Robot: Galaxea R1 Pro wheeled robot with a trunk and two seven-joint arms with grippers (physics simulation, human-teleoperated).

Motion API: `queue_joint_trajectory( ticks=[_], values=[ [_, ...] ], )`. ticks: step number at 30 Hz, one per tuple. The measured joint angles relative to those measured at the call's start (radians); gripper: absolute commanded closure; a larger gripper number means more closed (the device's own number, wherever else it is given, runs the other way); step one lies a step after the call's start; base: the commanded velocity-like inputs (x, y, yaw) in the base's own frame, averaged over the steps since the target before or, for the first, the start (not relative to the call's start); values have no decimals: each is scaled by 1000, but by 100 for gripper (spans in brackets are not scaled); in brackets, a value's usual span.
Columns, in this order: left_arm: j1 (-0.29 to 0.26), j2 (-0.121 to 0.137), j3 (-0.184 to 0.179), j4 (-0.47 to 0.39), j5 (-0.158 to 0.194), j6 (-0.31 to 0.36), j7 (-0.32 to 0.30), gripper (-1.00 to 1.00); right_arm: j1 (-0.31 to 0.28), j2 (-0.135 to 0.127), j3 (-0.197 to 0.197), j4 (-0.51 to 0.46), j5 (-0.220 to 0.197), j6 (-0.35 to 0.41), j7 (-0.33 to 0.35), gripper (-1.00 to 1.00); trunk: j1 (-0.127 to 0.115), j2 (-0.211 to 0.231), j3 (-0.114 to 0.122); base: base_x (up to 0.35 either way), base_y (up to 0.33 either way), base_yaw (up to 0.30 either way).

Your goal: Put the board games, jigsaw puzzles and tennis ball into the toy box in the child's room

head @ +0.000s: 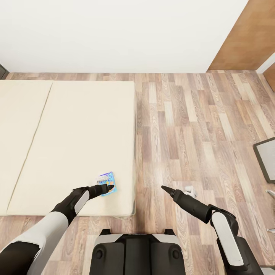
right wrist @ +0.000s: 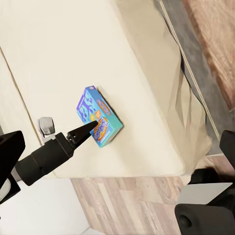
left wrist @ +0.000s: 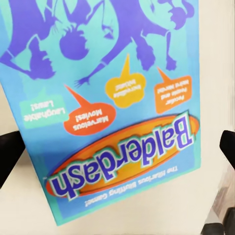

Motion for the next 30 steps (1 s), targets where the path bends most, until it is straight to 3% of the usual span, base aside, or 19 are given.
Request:
queue_joint_trajectory(
  ticks=[30],
  values=[
    [0, 0, 0, 0, 0, 0, -1, -100, 0, 0, 0, -1, 0, 3, 0, -100, 0, 0, 0, 0, -40, 0]
  ],
)
